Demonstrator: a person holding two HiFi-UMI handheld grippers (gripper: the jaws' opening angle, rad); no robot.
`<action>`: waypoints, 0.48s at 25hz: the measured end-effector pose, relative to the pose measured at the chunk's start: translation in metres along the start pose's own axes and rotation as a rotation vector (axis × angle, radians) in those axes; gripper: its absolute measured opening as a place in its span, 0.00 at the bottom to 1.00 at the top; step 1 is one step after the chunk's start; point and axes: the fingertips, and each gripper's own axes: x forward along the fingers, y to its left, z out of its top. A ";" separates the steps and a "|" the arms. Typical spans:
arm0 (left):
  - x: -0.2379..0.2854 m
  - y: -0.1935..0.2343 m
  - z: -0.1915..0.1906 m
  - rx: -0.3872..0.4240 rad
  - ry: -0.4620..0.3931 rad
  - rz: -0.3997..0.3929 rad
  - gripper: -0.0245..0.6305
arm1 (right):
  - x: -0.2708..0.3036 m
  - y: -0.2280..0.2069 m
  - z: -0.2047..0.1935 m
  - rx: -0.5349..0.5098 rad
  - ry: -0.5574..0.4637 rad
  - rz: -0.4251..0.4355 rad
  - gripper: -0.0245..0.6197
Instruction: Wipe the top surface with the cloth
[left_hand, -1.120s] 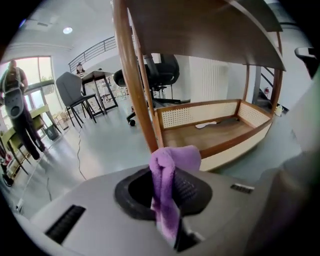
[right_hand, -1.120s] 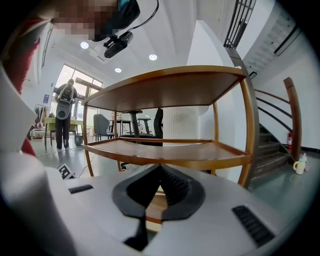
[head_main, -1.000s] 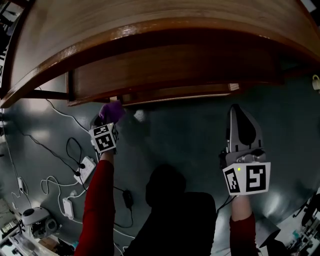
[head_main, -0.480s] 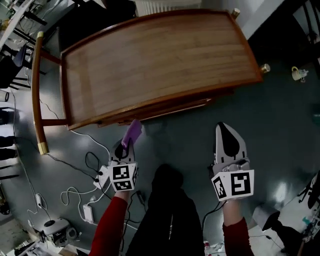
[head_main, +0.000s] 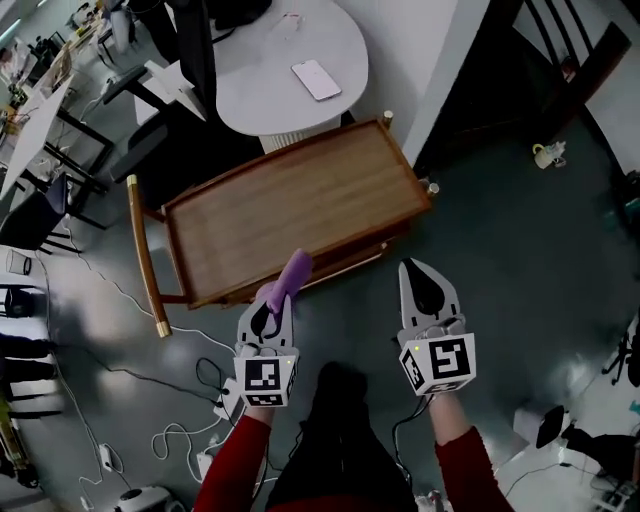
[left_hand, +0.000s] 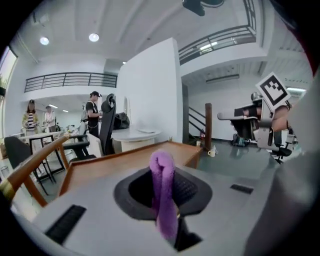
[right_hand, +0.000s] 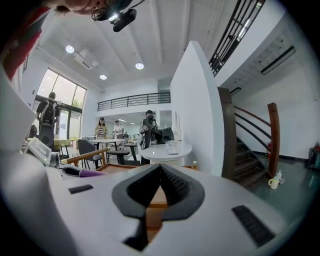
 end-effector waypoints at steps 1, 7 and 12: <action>0.002 -0.004 0.013 0.006 -0.020 -0.016 0.12 | -0.003 -0.001 0.006 0.001 -0.009 -0.011 0.06; -0.008 -0.042 0.105 0.071 -0.162 -0.136 0.12 | -0.038 -0.004 0.047 0.053 -0.068 -0.056 0.06; -0.027 -0.071 0.163 0.113 -0.256 -0.192 0.12 | -0.072 -0.001 0.084 0.050 -0.150 -0.071 0.06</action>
